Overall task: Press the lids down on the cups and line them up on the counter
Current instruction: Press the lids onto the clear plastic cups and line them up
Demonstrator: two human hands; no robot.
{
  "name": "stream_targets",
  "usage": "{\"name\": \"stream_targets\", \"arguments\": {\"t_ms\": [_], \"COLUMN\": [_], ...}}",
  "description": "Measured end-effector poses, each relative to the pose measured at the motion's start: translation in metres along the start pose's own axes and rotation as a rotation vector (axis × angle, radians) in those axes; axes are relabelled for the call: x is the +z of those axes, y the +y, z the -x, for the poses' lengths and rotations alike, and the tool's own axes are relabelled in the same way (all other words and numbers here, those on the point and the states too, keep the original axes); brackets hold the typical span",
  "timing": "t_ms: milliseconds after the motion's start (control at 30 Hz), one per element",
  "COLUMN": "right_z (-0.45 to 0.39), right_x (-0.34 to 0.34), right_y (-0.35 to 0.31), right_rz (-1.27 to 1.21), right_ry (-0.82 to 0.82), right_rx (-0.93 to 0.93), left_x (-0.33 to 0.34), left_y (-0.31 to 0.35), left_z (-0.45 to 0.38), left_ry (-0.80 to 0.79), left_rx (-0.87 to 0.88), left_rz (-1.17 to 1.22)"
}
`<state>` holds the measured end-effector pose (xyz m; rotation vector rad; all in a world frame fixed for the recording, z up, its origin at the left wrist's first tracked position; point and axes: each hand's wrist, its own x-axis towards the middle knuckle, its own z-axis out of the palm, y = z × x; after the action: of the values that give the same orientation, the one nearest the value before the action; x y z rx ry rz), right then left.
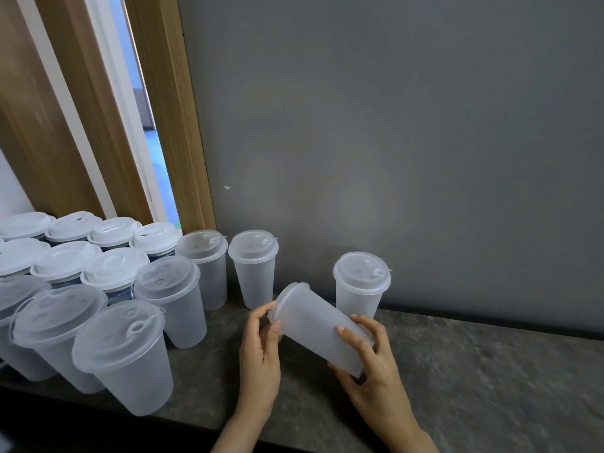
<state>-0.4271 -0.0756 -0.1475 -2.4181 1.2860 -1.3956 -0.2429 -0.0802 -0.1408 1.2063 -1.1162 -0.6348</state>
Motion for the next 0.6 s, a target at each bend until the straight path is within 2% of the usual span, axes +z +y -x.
{"name": "stream_targets", "arguments": {"t_ms": [367, 600], "right_z": [0.0019, -0.0011], "right_x": [-0.0011, -0.0088], "right_y": [0.0011, -0.0017], "right_rz": [-0.040, -0.270], "right_ry": [0.000, 0.033], "right_rx": [0.001, 0.285], "left_x": [-0.0017, -0.0023], "left_y": [0.0054, 0.0094], "left_z": [0.0014, 0.0059], "left_ry": [0.018, 0.020], "left_rx": [0.016, 0.123], "left_rz": [0.088, 0.154]}}
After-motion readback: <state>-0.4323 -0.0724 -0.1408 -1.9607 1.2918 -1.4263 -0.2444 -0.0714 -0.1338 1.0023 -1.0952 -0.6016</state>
